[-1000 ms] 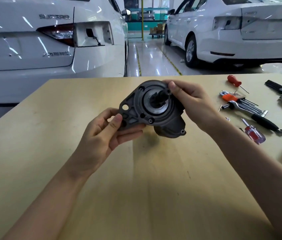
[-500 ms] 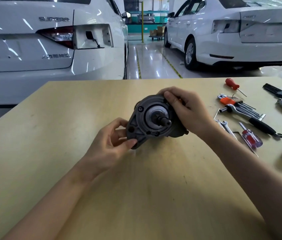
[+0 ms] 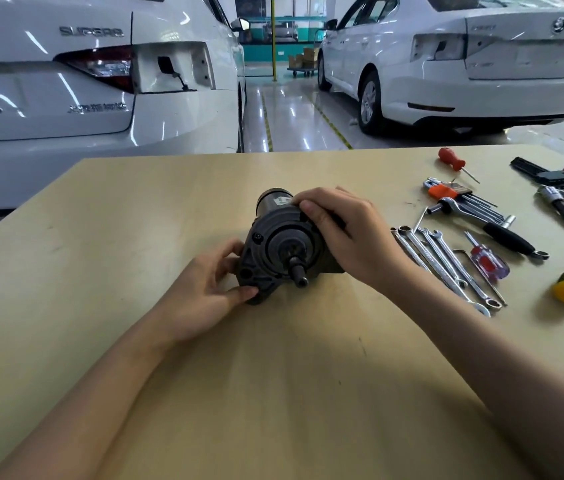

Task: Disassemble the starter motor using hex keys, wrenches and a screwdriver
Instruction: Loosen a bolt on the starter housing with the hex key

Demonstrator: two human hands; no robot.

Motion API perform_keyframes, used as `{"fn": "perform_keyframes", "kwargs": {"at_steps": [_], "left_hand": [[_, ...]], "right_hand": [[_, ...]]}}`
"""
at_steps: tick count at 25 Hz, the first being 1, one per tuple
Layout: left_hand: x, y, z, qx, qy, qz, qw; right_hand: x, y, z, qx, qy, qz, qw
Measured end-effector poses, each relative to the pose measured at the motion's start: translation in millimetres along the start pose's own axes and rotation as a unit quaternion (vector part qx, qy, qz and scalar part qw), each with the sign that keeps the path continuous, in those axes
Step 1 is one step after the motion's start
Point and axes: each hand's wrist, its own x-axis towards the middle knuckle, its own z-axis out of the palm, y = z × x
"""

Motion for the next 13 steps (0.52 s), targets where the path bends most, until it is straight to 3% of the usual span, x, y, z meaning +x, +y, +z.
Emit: {"fn": "perform_keyframes", "kwargs": {"at_steps": [9,13], "left_hand": [[-3,0,2,0.044,-0.037,0.025,0.998],[-5,1,2,0.049,-0.035,0.022,0.998]], "right_hand": [[-18,-4,-14,0.004,-0.006,0.022,1.0],[-22,-6,-19,0.088,-0.009,0.084,0.993]]}}
